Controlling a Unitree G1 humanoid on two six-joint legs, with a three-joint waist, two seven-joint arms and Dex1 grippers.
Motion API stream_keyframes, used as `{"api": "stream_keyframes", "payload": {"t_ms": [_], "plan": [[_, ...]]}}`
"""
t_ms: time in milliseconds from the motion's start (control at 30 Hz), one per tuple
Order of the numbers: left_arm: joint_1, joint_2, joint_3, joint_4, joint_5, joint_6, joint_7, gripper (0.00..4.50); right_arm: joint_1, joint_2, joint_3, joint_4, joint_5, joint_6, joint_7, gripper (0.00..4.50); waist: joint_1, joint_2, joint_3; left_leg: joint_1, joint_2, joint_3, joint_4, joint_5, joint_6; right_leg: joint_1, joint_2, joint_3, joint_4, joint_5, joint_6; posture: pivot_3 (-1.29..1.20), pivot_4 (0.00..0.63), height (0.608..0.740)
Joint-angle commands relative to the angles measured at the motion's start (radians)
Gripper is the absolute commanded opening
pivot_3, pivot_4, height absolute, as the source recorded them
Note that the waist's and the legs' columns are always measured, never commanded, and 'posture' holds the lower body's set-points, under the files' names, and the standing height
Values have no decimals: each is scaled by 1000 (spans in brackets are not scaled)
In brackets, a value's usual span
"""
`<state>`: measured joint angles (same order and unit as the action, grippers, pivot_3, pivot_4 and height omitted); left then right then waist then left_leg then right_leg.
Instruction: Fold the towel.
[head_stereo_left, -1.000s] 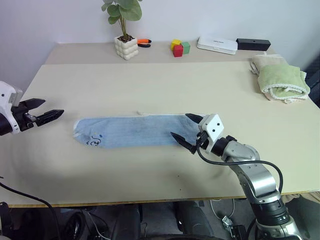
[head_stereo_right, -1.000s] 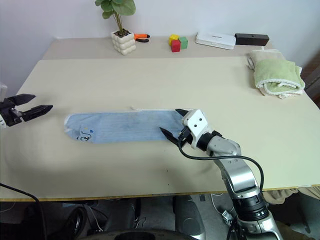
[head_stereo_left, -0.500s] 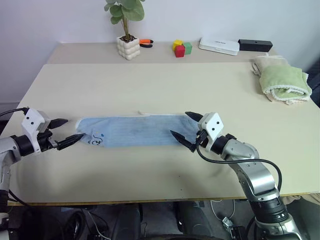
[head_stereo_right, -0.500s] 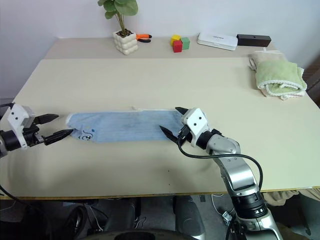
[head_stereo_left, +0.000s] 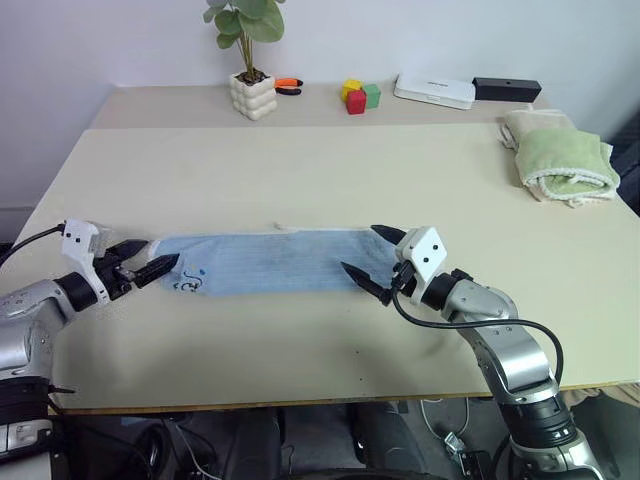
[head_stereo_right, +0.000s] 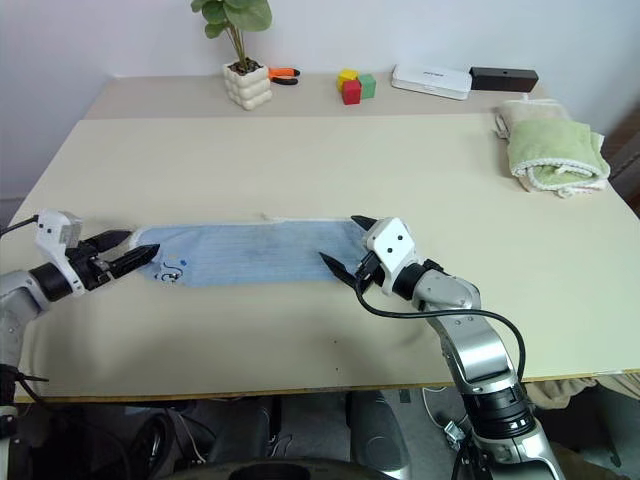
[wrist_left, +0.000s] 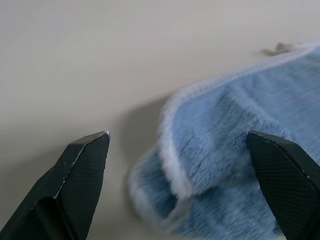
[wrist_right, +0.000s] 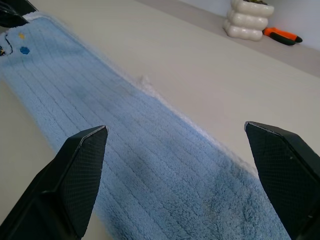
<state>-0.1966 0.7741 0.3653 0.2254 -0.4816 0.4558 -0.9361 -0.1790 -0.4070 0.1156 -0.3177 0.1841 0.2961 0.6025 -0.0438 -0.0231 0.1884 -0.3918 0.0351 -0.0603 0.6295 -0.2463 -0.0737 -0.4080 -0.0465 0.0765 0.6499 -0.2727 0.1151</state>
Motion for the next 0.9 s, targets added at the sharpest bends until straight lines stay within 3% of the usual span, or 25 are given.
{"api": "stream_keyframes", "payload": {"t_ms": [33, 167, 200, 233, 533, 833, 900], "plan": [[-7, 0, 0, -37, -38, 55, -9, 2730, -4, 5, 2, -20, -1, -23, -2, 4500, -1, 0, 0, 0, 0, 0, 0, 0, 0, 0, 0, 0, 0, 0, 0, 0, 150, 740], [-16, -1, 2, -51, -61, 105, -10, 875, 3, 6, 4, -24, -6, -24, -2, 4500, 0, 0, 0, 0, 0, 0, 0, 0, 0, 0, 0, 0, 0, 0, 0, 0, 150, 740], [-22, -1, 4, -49, -63, 113, -5, 218, 3, 6, 5, -23, -8, -25, -2, 4500, 0, 0, 0, 0, 0, 0, 0, 0, 0, 0, 0, 0, 0, 0, 0, 0, 150, 740], [-26, 1, 9, -45, -67, 123, -1, 41, 4, 6, 6, -24, -9, -24, -2, 4500, 0, 0, 0, 0, 0, 0, 0, 0, 0, 0, 0, 0, 0, 0, 0, 0, 150, 740], [-69, 102, 59, -21, -123, 290, -1, 41, 12, 6, 11, -28, -17, -26, -4, 4500, -2, 0, 0, 0, 0, 0, 0, 0, 0, 0, 0, 0, 0, 0, 0, 0, 150, 740], [-43, 218, -22, -20, -84, 322, -117, 41, 6, 14, 18, -19, -20, -31, -6, 4500, -1, 0, 0, 0, 0, 0, -1, 0, 0, -1, 0, 0, 0, -1, -3, 0, 150, 740], [-57, 219, -30, -6, -86, 319, -134, 631, 8, 16, 22, -20, -21, -32, -7, 4500, -1, 0, 0, 0, 0, 0, -1, 0, 0, -1, 0, 0, 0, -2, -3, 0, 150, 740]]}}
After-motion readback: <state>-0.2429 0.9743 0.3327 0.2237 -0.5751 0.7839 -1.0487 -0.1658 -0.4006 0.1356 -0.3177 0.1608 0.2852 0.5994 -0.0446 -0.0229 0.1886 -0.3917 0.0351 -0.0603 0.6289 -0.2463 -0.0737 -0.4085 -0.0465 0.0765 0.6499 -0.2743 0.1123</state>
